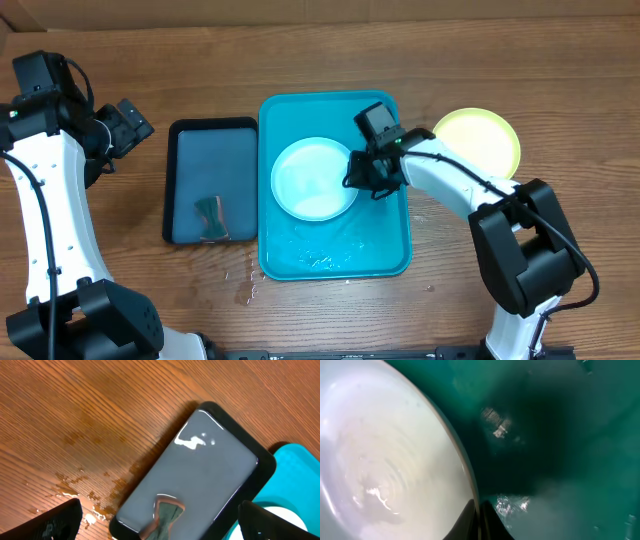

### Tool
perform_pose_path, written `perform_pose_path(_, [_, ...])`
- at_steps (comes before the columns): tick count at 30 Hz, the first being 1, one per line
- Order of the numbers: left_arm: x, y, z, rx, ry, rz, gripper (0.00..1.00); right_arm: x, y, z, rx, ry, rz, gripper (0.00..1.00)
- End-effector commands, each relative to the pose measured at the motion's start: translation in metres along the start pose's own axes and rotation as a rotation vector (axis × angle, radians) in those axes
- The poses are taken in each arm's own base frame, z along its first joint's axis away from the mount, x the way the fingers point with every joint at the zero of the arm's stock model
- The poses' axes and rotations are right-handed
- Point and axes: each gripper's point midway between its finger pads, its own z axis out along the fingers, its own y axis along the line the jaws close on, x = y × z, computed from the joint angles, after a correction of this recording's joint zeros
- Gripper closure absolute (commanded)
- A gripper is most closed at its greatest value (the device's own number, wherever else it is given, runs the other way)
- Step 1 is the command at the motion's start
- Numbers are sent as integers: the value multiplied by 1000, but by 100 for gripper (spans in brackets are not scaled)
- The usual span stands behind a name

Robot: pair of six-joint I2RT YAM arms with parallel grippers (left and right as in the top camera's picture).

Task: Clean dirty plates on tray and stack at the side
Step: 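Drop the sponge in the black tray and retract the left arm, then lift the white plate with the right gripper and tip it over the black tray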

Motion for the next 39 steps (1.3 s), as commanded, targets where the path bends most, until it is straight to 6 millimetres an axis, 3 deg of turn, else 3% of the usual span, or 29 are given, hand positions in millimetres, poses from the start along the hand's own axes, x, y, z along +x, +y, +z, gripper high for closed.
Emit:
perform_pose_path(1, [-6,-2,-9,6,-32,-12,0,-34,13,-30,-27,-69,4,96])
perform_pose_path(6, [-6,-2,-9,6,-32,-12,0,-50,23,-63,-8,-92,-18,96])
perform_pose_path(9, [-6,-2,-9,6,-33,-12,0,-58,40,-75,-34,-123,-37,96])
perform_pose_path(17, [-6,-2,-9,6,-33,-12,0,-59,86,-74,-59,-235,-84,96])
perform_pose_path(29, [-6,-2,-9,6,-33,-12,0,-50,155,-82,53,-543,-309,96])
perform_pose_path(39, [-6,-2,-9,6,-33,-12,0,-69,188,-113,144,-785,-539,96])
